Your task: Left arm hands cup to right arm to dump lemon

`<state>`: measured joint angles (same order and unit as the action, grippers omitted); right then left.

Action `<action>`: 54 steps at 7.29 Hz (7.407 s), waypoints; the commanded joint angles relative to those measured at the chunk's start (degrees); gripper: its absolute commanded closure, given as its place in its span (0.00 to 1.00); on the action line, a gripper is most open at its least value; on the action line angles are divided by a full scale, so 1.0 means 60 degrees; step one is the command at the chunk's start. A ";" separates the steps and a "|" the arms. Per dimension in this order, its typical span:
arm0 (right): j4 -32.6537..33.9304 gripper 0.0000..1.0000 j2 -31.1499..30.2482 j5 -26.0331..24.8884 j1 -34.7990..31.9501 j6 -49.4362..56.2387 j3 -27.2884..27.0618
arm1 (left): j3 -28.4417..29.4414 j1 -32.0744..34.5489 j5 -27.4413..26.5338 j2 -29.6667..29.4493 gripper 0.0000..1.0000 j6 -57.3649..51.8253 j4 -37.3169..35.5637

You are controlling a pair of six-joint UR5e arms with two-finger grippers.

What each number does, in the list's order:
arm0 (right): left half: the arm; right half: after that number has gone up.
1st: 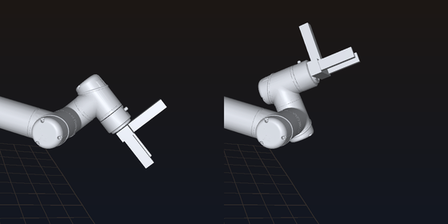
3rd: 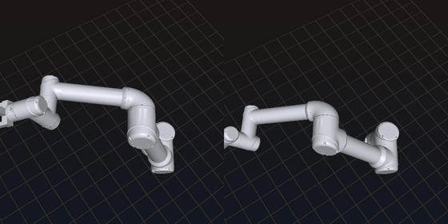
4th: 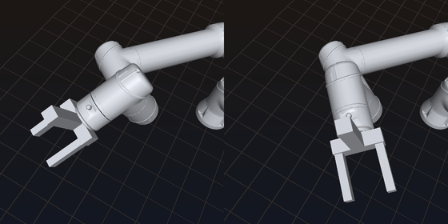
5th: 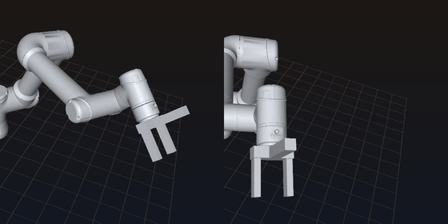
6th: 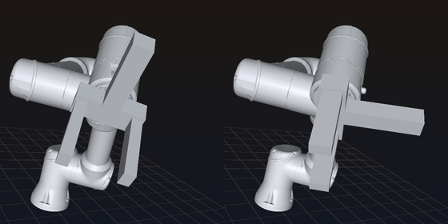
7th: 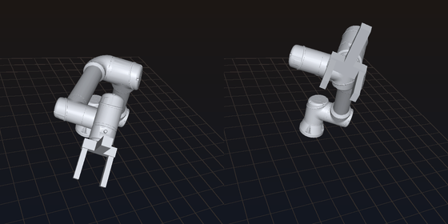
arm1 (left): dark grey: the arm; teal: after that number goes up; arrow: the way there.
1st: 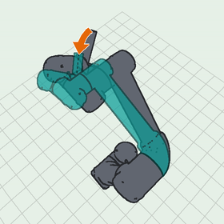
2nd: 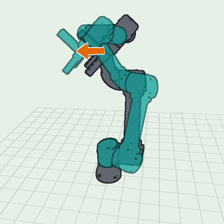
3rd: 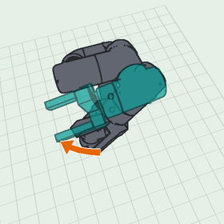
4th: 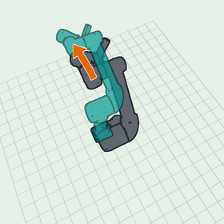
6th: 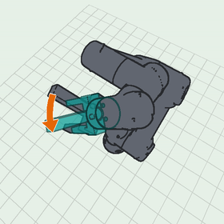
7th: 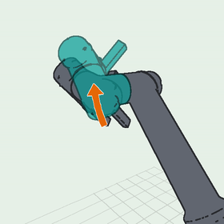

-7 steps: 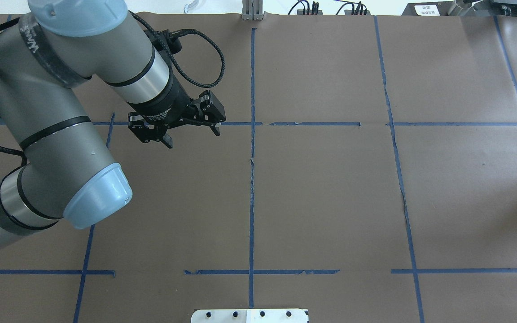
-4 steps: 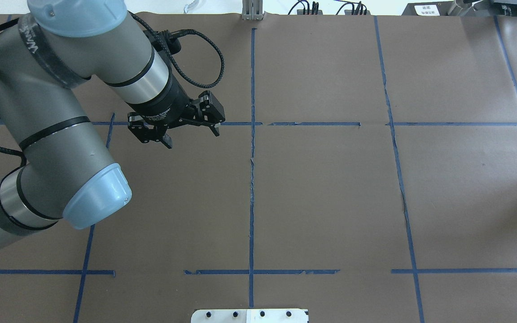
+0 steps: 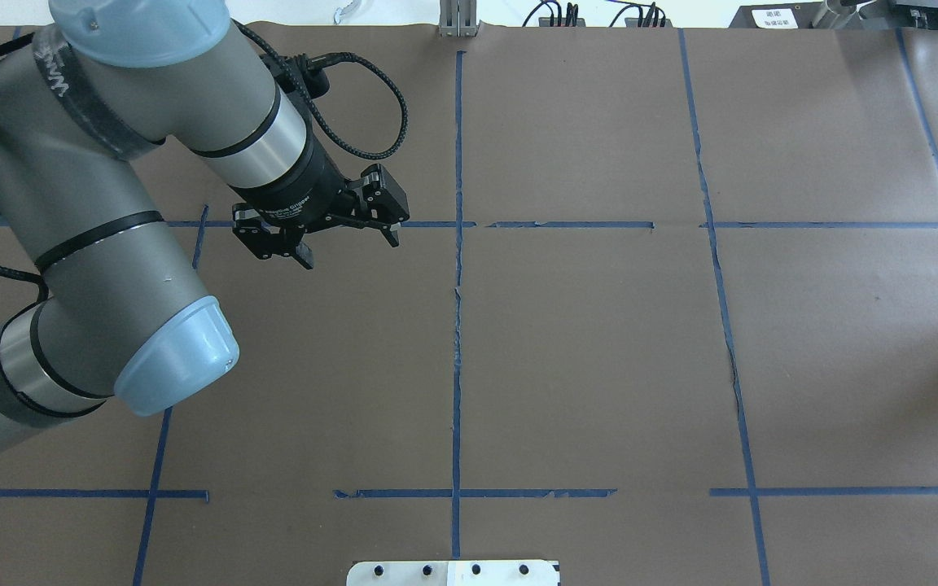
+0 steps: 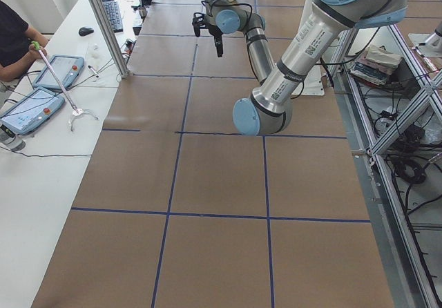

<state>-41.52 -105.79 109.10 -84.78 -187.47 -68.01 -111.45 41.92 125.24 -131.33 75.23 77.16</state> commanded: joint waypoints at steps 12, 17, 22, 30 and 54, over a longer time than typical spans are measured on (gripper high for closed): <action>0.6304 0.71 0.3023 -0.4293 0.5320 1.0160 -0.2990 | -0.0014 0.0000 0.0000 -0.0025 0.00 0.0161 0.0002; 0.9504 0.74 0.5907 -0.8431 0.9245 1.7848 -0.3270 | 0.0263 -0.0029 -0.0058 -0.0725 0.00 0.0410 0.0236; 1.2729 0.72 0.8223 -1.1889 1.1752 2.0869 -0.3051 | 0.1348 -0.0044 -0.0293 -0.2060 0.00 0.0439 -0.0302; 1.3922 0.71 0.8754 -1.3291 1.2461 2.2309 -0.3182 | 0.2110 -0.0249 -0.0351 -0.2295 0.23 0.1099 -0.1361; 1.3981 0.00 0.7483 -1.2940 1.2871 2.3379 -0.3488 | -0.0753 -0.0176 -0.1187 -0.0316 1.00 0.0736 -0.1231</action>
<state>42.56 -58.98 30.92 -7.67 -47.14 -88.01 -110.62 40.02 118.09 -139.65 81.11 68.98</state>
